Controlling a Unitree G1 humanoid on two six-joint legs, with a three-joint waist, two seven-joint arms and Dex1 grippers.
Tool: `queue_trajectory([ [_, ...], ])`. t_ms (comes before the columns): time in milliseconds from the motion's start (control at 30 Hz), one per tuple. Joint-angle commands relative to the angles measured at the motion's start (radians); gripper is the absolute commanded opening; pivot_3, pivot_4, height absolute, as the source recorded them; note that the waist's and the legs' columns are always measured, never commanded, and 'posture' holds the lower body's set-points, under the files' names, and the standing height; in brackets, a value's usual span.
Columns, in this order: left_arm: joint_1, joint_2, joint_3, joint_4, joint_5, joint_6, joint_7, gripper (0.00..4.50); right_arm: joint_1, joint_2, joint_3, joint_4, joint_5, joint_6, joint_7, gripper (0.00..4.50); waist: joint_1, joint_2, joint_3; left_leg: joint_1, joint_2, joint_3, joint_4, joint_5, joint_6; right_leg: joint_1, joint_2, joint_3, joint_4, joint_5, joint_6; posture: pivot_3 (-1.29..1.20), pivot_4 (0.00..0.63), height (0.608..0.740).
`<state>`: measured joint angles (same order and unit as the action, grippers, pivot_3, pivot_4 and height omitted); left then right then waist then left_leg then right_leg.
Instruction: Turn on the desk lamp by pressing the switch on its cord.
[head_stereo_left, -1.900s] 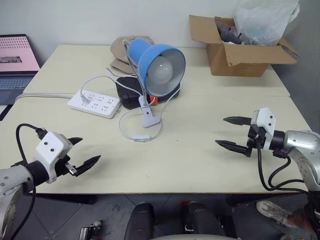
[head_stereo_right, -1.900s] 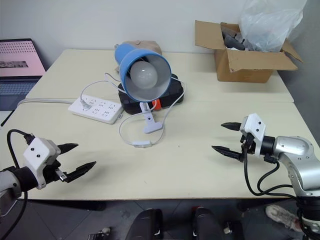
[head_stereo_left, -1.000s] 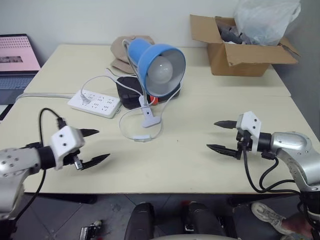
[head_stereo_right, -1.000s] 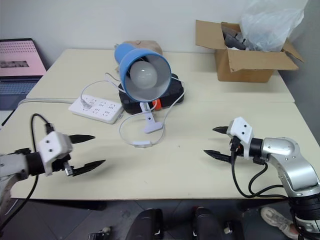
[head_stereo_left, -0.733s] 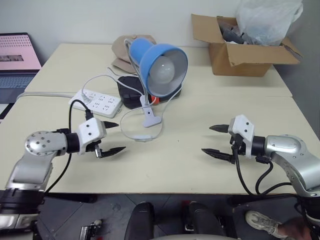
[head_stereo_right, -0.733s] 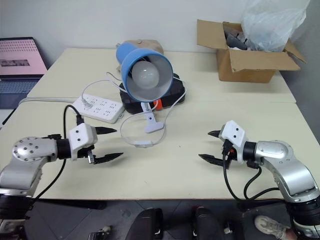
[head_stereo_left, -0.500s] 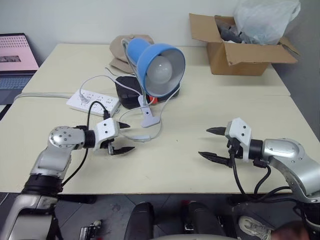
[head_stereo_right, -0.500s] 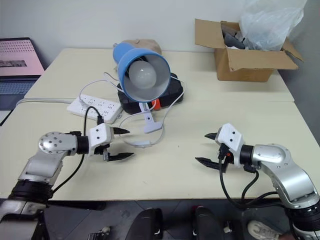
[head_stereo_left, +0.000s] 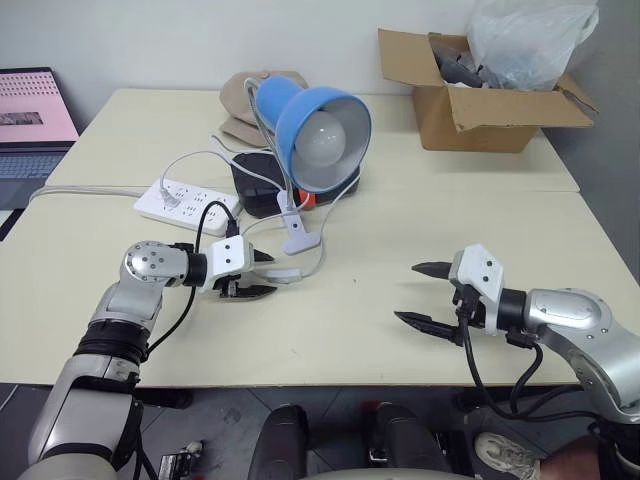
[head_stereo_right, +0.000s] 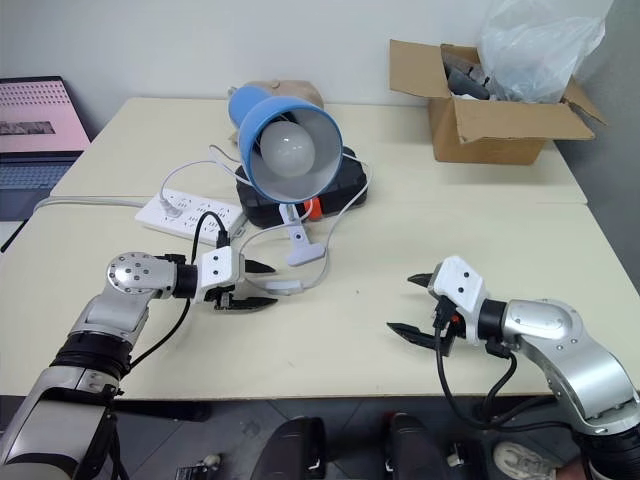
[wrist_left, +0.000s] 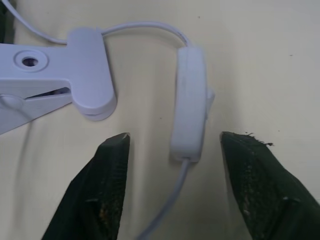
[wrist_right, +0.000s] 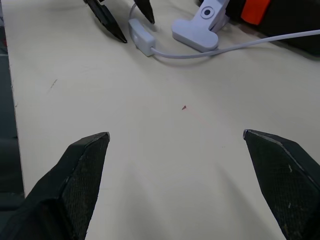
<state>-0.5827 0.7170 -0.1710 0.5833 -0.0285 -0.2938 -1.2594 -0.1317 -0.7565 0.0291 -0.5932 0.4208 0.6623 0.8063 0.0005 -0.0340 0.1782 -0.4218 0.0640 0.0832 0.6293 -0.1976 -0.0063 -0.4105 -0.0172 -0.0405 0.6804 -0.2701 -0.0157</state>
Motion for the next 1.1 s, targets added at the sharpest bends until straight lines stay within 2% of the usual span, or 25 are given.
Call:
queue_trajectory([
  [33,-0.017,0.0,-0.009,-0.004,0.007,-0.01,-0.019,1.91,-0.005,-0.011,-0.031,-0.039,0.022,-0.005,0.002,4.5,0.0,0.0,0.0,0.0,0.0,0.0,0.0,0.0,0.0,0.0,0.0,0.0,0.0,0.0,0.0,0.0,0.15,0.74],
  [267,0.011,0.021,0.002,-0.118,-0.044,0.071,-0.1,0.51,-0.012,-0.027,-0.056,-0.042,0.043,-0.002,0.007,4.5,-0.001,0.0,0.0,0.0,0.0,0.0,0.0,0.0,0.0,0.0,0.0,0.0,0.0,0.0,0.0,0.0,0.15,0.74],
  [300,0.015,0.021,0.005,-0.144,-0.056,0.091,-0.11,0.42,-0.016,-0.027,-0.062,-0.046,0.052,0.003,0.006,4.5,-0.001,0.0,0.0,0.0,0.0,0.0,0.0,0.0,0.0,0.0,0.0,0.0,0.0,0.0,0.0,0.0,0.15,0.74],
  [500,0.02,-0.018,-0.015,-0.343,-0.126,0.238,-0.151,0.41,-0.057,-0.04,-0.109,-0.065,0.116,0.006,0.021,4.5,-0.002,0.0,0.0,0.0,0.0,0.0,0.0,0.0,0.0,0.0,0.0,0.0,0.0,0.0,0.0,0.0,0.15,0.74],
  [733,-0.025,-0.074,-0.074,-0.453,-0.127,0.379,-0.15,0.41,-0.169,-0.05,-0.055,-0.069,0.149,0.043,0.037,4.5,-0.002,0.0,0.0,0.0,0.0,0.0,0.001,0.0,0.0,0.001,0.0,0.0,0.0,0.0,0.0,0.0,0.15,0.74],
  [867,-0.057,-0.097,-0.122,-0.468,-0.095,0.391,-0.146,0.41,-0.32,-0.008,0.08,-0.024,0.137,0.162,0.008,4.5,-0.006,0.0,0.0,0.001,0.0,0.0,0.001,0.0,0.0,0.001,0.002,0.001,0.0,0.0,0.0,0.0,0.15,0.74],
  [1000,-0.072,-0.113,-0.132,-0.464,-0.078,0.398,-0.12,0.41,-0.41,0.032,0.209,0.037,0.08,0.172,0.021,4.5,-0.005,0.0,0.0,0.001,0.0,-0.001,0.001,0.0,0.0,0.001,0.002,0.001,0.0,0.0,0.0,0.0,0.15,0.74],
  [1100,-0.074,-0.118,-0.134,-0.459,-0.071,0.396,-0.105,0.41,-0.443,0.053,0.258,0.081,0.046,0.161,0.028,4.5,-0.005,0.0,0.0,0.0,0.0,0.0,0.001,0.0,0.0,0.001,0.002,0.002,0.0,0.0,0.0,0.0,0.15,0.74],
])
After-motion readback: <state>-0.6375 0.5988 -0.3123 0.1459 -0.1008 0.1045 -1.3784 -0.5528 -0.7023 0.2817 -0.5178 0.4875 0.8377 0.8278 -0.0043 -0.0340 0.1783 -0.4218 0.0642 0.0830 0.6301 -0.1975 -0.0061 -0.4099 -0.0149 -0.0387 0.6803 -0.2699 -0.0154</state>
